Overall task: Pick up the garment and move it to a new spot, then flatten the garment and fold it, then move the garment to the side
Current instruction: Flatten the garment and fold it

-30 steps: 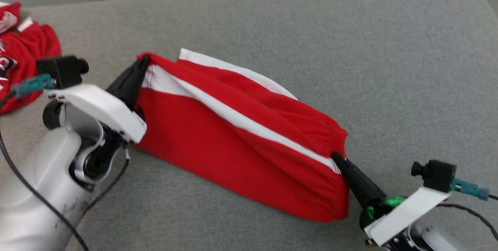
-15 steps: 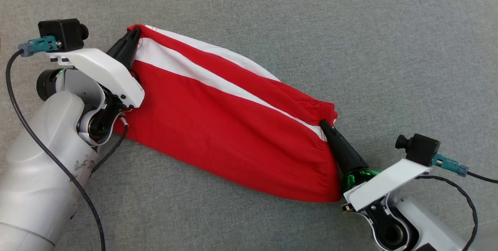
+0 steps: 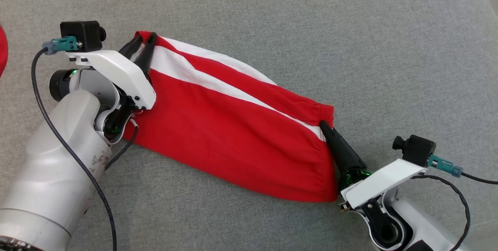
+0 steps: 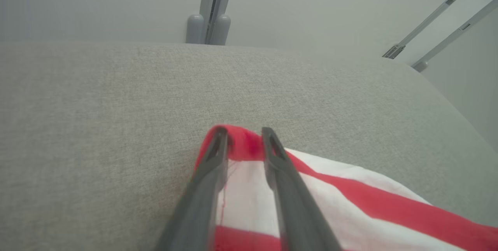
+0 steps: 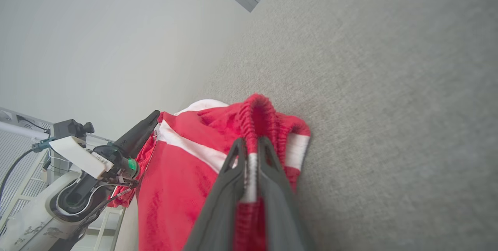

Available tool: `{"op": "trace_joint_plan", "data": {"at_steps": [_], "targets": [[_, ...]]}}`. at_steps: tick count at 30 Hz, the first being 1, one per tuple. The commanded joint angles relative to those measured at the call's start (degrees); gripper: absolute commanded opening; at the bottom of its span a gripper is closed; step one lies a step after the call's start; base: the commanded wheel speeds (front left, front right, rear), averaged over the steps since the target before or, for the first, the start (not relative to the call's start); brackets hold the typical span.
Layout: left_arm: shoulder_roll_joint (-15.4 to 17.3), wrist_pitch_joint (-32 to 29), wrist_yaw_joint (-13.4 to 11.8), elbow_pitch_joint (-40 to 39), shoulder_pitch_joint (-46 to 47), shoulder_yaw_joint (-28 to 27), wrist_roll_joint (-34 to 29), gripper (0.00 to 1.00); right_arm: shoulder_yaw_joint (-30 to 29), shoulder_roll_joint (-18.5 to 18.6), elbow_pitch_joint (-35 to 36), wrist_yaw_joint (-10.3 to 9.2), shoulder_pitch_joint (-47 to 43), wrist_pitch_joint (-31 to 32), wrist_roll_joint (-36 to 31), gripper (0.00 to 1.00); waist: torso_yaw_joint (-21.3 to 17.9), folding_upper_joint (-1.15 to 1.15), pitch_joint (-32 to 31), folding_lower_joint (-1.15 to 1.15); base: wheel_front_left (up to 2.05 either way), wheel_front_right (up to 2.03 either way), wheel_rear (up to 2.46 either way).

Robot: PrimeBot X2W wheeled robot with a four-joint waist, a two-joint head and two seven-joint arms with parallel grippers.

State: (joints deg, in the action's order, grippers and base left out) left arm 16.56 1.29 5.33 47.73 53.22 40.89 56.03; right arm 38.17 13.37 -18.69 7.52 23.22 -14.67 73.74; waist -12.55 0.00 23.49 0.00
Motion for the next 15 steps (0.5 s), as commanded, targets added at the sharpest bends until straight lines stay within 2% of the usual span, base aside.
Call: {"op": "trace_joint_plan", "data": {"at_steps": [1, 7, 15], "targets": [[-0.1, 0.4, 0.3, 0.5, 0.6, 0.3, -0.3, 1.0, -0.3, 1.0, -1.6, -0.04, -0.4, -0.3, -0.3, 1.0, -0.1, 0.0, -0.5, 0.0, 0.0, 0.0, 0.0], [0.3, 1.9, 1.1, 1.7, -1.2, 1.5, -1.2, 1.0, -1.4, 2.3, -2.4, -0.04, -2.3, -0.5, -2.6, 1.0, 0.4, 0.0, -2.8, 0.0, 0.0, 0.0, 0.0], [2.8, 5.3, 1.5, -1.8, -8.7, 2.3, -0.3, 1.0, -7.2, 3.8, -1.1, -0.03, -7.1, -0.6, -8.6, 1.0, 1.9, 0.0, -6.2, 0.0, 0.0, 0.0, 0.0]]}}
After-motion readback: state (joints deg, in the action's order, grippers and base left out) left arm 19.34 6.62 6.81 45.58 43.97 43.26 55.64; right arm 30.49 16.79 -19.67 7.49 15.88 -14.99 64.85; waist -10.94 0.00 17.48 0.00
